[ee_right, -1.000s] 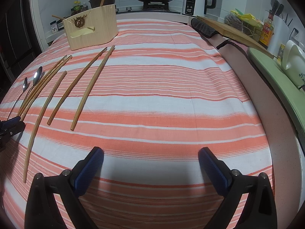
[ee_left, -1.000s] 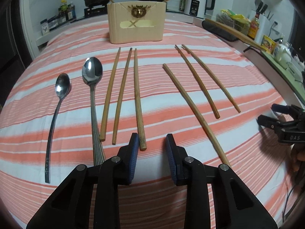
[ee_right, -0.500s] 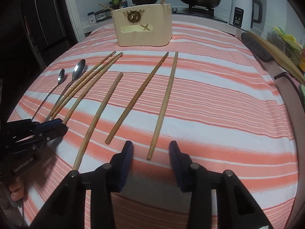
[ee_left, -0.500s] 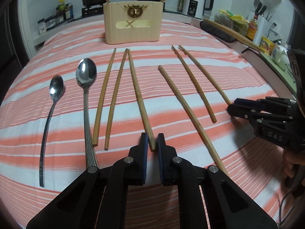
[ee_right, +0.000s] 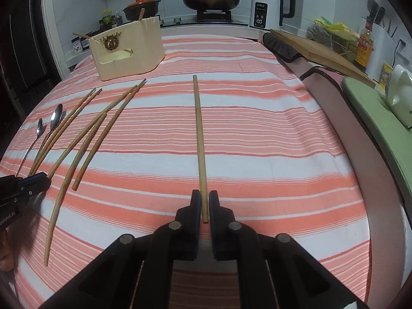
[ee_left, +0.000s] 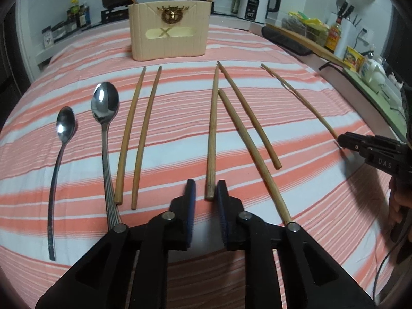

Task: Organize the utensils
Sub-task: 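Close the left gripper on a chopstick while the right gripper grasps another, then carry both chopsticks up and lower them into the beige holder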

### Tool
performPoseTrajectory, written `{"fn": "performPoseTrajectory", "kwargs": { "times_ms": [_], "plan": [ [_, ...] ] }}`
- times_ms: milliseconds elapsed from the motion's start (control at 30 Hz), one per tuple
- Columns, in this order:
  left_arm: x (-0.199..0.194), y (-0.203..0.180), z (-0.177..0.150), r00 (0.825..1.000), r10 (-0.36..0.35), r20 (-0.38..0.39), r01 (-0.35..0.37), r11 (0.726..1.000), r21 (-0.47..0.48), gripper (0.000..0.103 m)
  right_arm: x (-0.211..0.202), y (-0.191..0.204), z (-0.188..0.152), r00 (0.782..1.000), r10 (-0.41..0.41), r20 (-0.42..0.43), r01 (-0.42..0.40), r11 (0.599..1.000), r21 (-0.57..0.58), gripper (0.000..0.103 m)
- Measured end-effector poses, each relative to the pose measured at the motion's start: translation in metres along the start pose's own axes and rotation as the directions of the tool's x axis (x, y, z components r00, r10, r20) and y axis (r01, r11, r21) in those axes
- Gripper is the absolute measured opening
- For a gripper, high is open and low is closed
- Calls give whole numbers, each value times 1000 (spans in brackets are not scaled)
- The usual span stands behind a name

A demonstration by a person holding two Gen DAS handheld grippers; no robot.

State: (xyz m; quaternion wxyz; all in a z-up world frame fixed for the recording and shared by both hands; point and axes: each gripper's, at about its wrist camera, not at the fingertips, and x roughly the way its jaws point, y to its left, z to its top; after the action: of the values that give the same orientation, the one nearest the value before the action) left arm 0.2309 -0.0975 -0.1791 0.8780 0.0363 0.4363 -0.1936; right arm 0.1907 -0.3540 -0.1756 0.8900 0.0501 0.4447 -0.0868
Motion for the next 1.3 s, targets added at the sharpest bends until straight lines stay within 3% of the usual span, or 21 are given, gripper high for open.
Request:
{"fn": "performPoseTrajectory", "kwargs": {
  "times_ms": [33,67,400,467,533,600,700,900,1133,1300],
  "plan": [
    [-2,1,-1,1000,1,1,-1,1000,-1,38,-3,-2,-2,1000,9,9,-9,1000,0,36],
    [-3,3,-3,1000,4,3,-4,1000,-1,40,-7,-4,-4,1000,14,24,-14,1000,-2,51],
    [5,-11,1,1000,25,6,-25,998,55,40,-4,-7,-12,999,48,5,-48,999,-21,53],
    [7,-11,3,1000,24,9,-25,998,53,31,-1,-2,-10,999,46,6,-46,998,-42,53],
    [8,-10,4,1000,25,12,-25,998,50,5,4,6,-6,1000,20,6,-19,997,-79,49],
    [7,-6,6,1000,19,17,-19,999,26,4,6,10,-1,1000,0,3,1,996,-92,5],
    [-7,4,11,997,35,62,-35,999,-15,4,3,9,7,1000,4,-3,-4,997,-72,5],
    [-67,14,37,984,19,175,-14,999,-32,4,-61,15,38,989,3,151,15,993,-118,5],
    [-139,12,72,950,-15,313,13,1000,8,4,-141,27,75,943,63,327,-17,990,-140,5],
    [-170,7,85,927,-37,374,27,999,33,4,-178,36,86,911,107,398,-50,987,-150,5]
  ]
}}
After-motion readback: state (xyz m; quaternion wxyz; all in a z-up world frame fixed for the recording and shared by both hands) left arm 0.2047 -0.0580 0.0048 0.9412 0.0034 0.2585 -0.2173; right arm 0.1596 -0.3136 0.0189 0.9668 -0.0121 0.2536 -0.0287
